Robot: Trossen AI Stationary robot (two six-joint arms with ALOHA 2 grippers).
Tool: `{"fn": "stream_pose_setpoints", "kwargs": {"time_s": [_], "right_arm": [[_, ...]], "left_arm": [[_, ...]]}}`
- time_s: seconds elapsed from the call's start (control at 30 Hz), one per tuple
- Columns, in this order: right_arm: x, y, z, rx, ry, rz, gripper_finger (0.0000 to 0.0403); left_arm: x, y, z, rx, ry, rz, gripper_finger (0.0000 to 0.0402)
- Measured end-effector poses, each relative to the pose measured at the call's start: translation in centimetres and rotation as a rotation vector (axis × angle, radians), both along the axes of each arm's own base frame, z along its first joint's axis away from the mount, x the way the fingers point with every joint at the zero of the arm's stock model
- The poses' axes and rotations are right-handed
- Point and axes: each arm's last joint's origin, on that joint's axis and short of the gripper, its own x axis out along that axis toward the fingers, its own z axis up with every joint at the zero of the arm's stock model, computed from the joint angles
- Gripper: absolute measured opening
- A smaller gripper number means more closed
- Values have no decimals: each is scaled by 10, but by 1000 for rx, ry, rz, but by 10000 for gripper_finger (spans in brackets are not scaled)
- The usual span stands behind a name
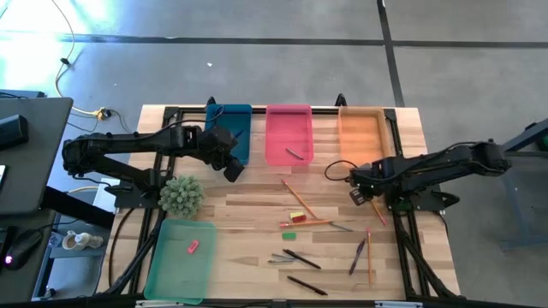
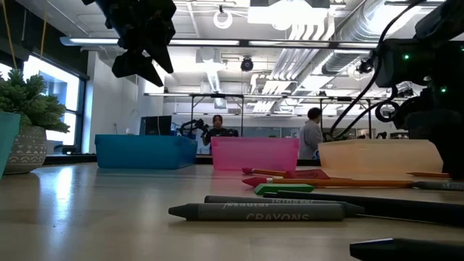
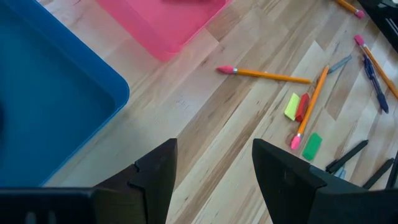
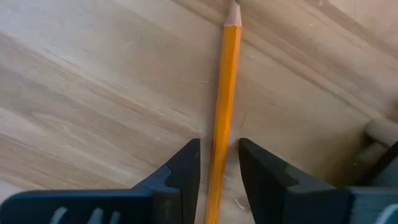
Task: Sort crayons/erasers/pens/pencils in bins
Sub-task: Put the orange pencil into the orange bin
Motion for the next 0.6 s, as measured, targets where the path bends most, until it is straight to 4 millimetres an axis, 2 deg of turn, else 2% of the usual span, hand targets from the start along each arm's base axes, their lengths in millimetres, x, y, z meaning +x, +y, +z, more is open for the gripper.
{"fn": "stream_pose_setpoints", "kwargs": {"time_s": [0.4, 0.6], "right_arm": [[0, 0, -2, 17, -8, -15, 9], [1, 0, -1, 18, -10, -19, 5]], "left_arm": [[0, 0, 0, 0, 0, -1, 197], [0, 0, 0, 13, 4, -19, 197]]}}
